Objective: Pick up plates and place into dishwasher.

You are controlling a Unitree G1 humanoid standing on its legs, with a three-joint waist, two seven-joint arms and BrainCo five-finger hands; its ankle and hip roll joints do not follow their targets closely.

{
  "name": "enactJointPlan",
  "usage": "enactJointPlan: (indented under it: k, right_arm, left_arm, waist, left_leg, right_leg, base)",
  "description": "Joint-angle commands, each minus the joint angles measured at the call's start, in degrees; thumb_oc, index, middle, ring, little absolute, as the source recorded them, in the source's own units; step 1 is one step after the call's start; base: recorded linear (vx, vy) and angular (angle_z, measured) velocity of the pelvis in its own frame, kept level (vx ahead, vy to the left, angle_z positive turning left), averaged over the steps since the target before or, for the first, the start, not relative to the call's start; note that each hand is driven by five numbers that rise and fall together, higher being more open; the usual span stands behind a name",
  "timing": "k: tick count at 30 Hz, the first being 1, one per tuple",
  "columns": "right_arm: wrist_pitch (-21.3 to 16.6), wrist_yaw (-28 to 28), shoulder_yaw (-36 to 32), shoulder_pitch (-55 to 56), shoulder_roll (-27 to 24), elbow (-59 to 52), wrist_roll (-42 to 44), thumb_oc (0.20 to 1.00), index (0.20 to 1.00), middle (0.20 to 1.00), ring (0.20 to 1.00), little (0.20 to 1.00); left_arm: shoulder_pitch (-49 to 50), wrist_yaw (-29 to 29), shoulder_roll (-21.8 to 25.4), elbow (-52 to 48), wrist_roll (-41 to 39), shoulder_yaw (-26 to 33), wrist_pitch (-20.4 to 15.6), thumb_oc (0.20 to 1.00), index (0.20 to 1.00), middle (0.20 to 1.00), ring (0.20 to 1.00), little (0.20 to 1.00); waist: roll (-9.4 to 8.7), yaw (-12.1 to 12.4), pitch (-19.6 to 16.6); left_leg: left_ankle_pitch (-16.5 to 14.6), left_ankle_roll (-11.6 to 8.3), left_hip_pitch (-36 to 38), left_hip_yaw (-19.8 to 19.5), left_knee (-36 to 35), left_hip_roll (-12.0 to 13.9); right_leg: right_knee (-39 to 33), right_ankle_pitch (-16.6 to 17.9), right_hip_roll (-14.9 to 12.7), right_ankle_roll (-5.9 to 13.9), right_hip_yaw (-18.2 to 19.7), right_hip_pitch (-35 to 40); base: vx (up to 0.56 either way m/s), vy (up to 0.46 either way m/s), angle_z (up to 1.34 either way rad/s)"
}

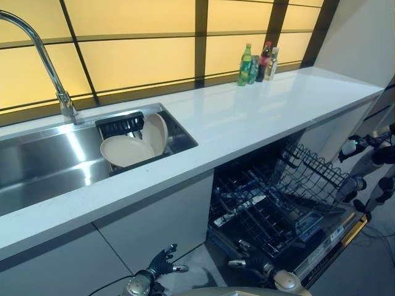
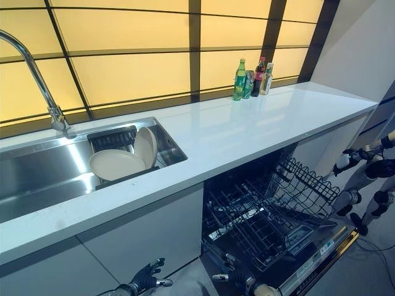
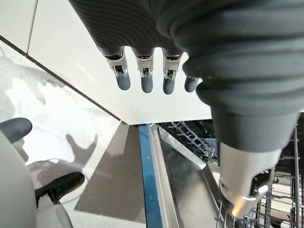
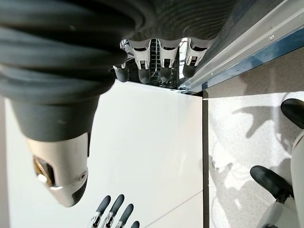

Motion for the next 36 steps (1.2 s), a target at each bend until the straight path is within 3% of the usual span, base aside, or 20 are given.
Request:
enactJointPlan:
  k: [1, 11, 17, 20, 22, 25, 28, 29, 32, 36]
  right_arm:
    - [-2.1, 0.8, 0.5, -6.1, -0.5, -1.4, 2.3, 1.0, 1.0, 1.0, 1.0, 1.0]
    - [-1.1, 2.8, -0.3, -5.7, -0.3, -2.1, 4.8, 1.0, 1.0, 1.0, 1.0, 1.0]
    - [0.4, 3.5, -0.9, -6.0, -0.4, -3.6, 8.0, 1.0, 1.0, 1.0, 1.0, 1.0]
    - [3.2, 2.2, -1.7, -5.5, -1.5, -8.9, 10.9, 1.0, 1.0, 1.0, 1.0, 1.0]
    - [3.8, 2.5, -2.5, -4.9, -2.4, -12.1, 12.0, 1.0, 1.0, 1.0, 1.0, 1.0]
    - [3.2, 2.3, -3.7, -3.6, -2.8, -14.9, 12.2, 1.0, 1.0, 1.0, 1.0, 1.0]
    - [2.5, 1.9, -4.2, -2.5, -2.1, -15.8, 11.0, 1.0, 1.0, 1.0, 1.0, 1.0]
    - [2.4, 1.7, -4.2, -2.1, -1.8, -16.1, 10.6, 1.0, 1.0, 1.0, 1.0, 1.0]
    - [2.8, 1.5, -4.1, -0.9, -1.0, -16.7, 9.4, 1.0, 1.0, 1.0, 1.0, 1.0]
    - [1.5, 1.2, -3.9, 1.2, -0.1, -16.3, 7.9, 1.0, 1.0, 1.0, 1.0, 1.0]
  left_arm:
    - [-5.5, 0.3, -1.7, -0.9, 0.1, -0.3, -2.2, 1.0, 1.0, 1.0, 1.0, 1.0]
    - [-5.4, -3.9, -1.7, -0.8, -0.2, -0.6, -2.3, 1.0, 1.0, 1.0, 1.0, 1.0]
    - [-5.7, -11.6, -0.3, -5.0, -3.4, -1.2, -4.3, 1.0, 1.0, 1.0, 1.0, 1.0]
    - [-5.7, -19.6, 3.3, -17.9, -7.2, -2.2, -2.8, 1.0, 1.0, 1.0, 1.0, 1.0]
    - [-6.1, -26.1, 6.5, -27.4, -13.9, -2.0, -1.7, 1.0, 1.0, 1.0, 1.0, 1.0]
    - [-6.4, -34.1, 9.1, -39.8, -24.2, 0.8, 0.4, 1.0, 1.0, 1.0, 1.0, 1.0]
    - [-7.0, -37.9, 10.1, -51.2, -33.1, 5.8, 1.5, 1.0, 1.0, 1.0, 1.0, 1.0]
    - [-7.3, -38.1, 10.6, -54.3, -35.2, 7.7, 1.4, 1.0, 1.0, 1.0, 1.0, 1.0]
    - [-8.8, -33.5, 12.1, -61.0, -33.8, 12.1, -3.4, 1.0, 1.0, 1.0, 1.0, 1.0]
    - [-12.8, -22.3, 15.3, -67.7, -33.8, 20.0, -2.7, 1.0, 1.0, 1.0, 1.0, 1.0]
  waist:
    - [1.48, -0.9, 5.6]
    - [1.49, -1.2, 5.6]
    - [1.73, -1.5, 5.9]
    - [2.24, -1.7, 6.5]
    - [2.89, -1.9, 6.8]
    - [3.62, -1.8, 7.0]
    - [3.91, -1.4, 6.7]
    - [3.92, -1.2, 6.5]
    - [3.82, -1.0, 6.1]
    - [3.76, -0.8, 5.4]
  left_leg:
    - [-7.8, 1.95, -0.4, 0.2, 3.2, -2.2]
    - [-7.8, 1.89, -0.2, 0.4, 3.1, -2.1]
    - [-7.4, 1.79, 0.0, 0.4, 2.6, -1.9]
    - [-7.3, 1.78, -0.1, 0.4, 2.6, -1.8]
    - [-7.0, 1.84, -0.4, 0.3, 2.4, -1.6]
    - [-6.8, 2.04, -0.4, 0.0, 2.0, -1.7]
    - [-6.8, 2.06, -0.3, -0.4, 1.7, -1.7]
    - [-6.8, 1.98, -0.3, -0.5, 1.6, -1.7]
    - [-6.7, 1.8, -0.4, -0.8, 1.3, -1.8]
    - [-6.6, 1.57, -0.5, -1.4, 1.1, -2.0]
  right_leg:
    - [2.4, -7.1, -3.3, 4.71, 1.9, 3.1]
    - [2.5, -7.1, -3.3, 4.87, 2.3, 3.0]
    - [2.5, -6.8, -3.2, 4.91, 2.7, 2.9]
    - [2.7, -6.8, -3.2, 4.88, 2.8, 2.5]
    - [2.7, -6.5, -3.3, 4.9, 2.8, 2.2]
    - [2.3, -6.2, -3.5, 4.97, 2.5, 2.3]
    - [1.8, -6.1, -3.8, 5.08, 2.3, 2.6]
    - [1.7, -6.0, -3.9, 5.12, 2.4, 2.7]
    - [1.3, -5.9, -4.0, 5.24, 2.4, 2.8]
    - [1.0, -6.4, -4.2, 5.41, 2.2, 3.2]
  base:
    - [0.0, 0.0, 0.0]
    - [0.0, 0.0, 0.0]
    - [0.0, 0.0, 0.0]
    - [-0.02, 0.024, -0.01]
    - [-0.04, 0.051, -0.02]
    - [-0.02, 0.043, -0.02]
    - [0.0, 0.0, 0.0]
    - [0.0, 0.0, 0.0]
    - [0.0, -0.001, 0.01]
    - [0.0, 0.0, 0.01]
